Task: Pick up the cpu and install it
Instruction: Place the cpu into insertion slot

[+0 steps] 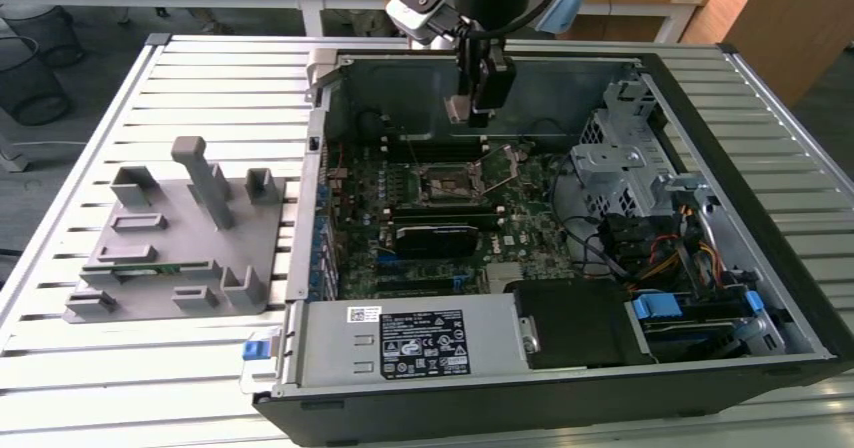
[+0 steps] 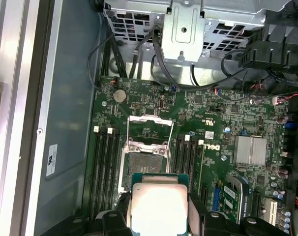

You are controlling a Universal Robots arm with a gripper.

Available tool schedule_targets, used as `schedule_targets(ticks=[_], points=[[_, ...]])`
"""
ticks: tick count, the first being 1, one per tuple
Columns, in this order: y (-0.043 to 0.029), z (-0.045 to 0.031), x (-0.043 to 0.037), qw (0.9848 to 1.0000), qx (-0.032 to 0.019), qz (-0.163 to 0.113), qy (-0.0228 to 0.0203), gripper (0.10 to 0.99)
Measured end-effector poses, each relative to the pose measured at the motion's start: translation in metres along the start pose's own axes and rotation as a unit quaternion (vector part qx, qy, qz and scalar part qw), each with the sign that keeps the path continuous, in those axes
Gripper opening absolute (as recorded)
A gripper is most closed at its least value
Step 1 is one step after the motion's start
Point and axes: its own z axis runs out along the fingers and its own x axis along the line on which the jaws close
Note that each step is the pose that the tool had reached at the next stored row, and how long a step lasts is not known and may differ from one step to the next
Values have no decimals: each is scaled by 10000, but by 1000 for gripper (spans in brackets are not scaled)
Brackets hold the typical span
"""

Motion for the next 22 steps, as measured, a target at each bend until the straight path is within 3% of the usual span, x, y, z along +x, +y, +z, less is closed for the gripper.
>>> schedule_targets(ticks=[22], points=[[-3, 95, -1, 10000, 0, 0, 0, 541]])
